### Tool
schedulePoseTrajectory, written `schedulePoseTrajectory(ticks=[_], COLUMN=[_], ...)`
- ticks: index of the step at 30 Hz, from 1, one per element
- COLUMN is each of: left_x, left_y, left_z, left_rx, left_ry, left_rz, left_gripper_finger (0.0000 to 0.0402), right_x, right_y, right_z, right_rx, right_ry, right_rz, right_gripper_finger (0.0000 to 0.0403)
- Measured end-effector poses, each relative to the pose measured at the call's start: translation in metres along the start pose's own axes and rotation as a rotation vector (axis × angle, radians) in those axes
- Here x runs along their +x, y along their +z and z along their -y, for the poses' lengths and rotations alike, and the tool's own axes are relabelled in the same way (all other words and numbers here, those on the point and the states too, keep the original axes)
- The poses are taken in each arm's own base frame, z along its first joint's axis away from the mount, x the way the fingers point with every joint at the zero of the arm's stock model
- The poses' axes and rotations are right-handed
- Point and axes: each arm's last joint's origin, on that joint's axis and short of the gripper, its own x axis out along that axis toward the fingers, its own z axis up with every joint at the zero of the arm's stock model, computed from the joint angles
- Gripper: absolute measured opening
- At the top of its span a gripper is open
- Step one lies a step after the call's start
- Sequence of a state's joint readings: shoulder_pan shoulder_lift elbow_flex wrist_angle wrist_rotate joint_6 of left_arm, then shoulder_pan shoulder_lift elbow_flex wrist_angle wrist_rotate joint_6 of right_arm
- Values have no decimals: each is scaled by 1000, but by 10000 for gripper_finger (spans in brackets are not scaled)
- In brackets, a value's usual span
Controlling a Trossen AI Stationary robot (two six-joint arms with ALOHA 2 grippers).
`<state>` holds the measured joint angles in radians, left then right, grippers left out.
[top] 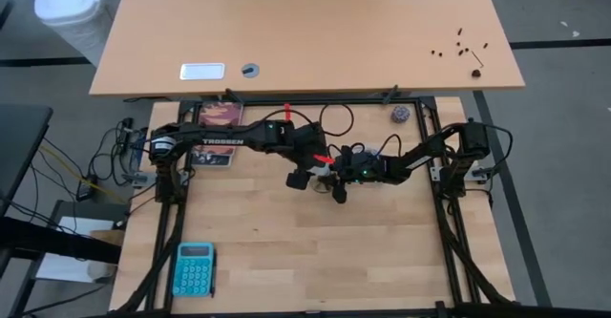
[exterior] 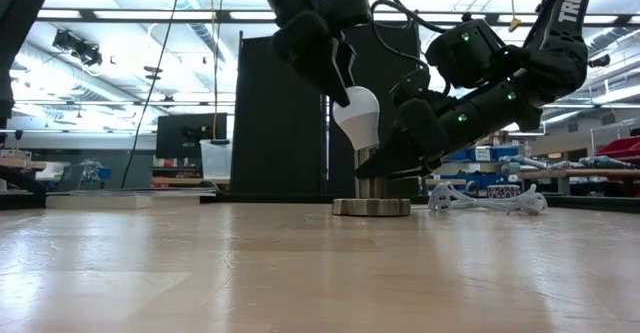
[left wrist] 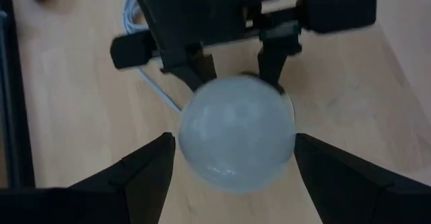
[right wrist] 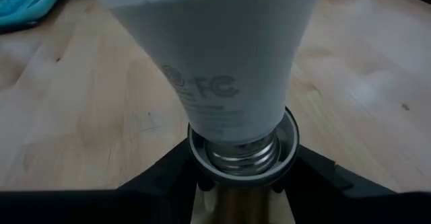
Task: Screw lightbulb
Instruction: Insert the lightbulb into the desk lamp
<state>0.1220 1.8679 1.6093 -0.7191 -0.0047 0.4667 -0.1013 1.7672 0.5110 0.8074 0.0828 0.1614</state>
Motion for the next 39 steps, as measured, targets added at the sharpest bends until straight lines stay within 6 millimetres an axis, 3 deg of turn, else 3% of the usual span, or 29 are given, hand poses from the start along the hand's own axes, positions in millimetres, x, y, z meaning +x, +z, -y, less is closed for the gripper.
schedulePoseTrajectory(ticks=[14, 25, 39], left_x=[2, 12, 24], left_y=[4, 4, 4], left_z=[5, 5, 6], left_rx=[-42, -72, -12], left_ry=[-35, -27, 0], left_rz=[36, 23, 2], left_gripper_finger=[285, 336, 321], right_x=[0, 0, 0], right_y=[0, 1, 1], right_z=[0, 0, 0], right_rx=[4, 37, 52], right_ry=[8, 11, 11], right_rz=[2, 7, 13], right_gripper_finger=[187, 187, 187])
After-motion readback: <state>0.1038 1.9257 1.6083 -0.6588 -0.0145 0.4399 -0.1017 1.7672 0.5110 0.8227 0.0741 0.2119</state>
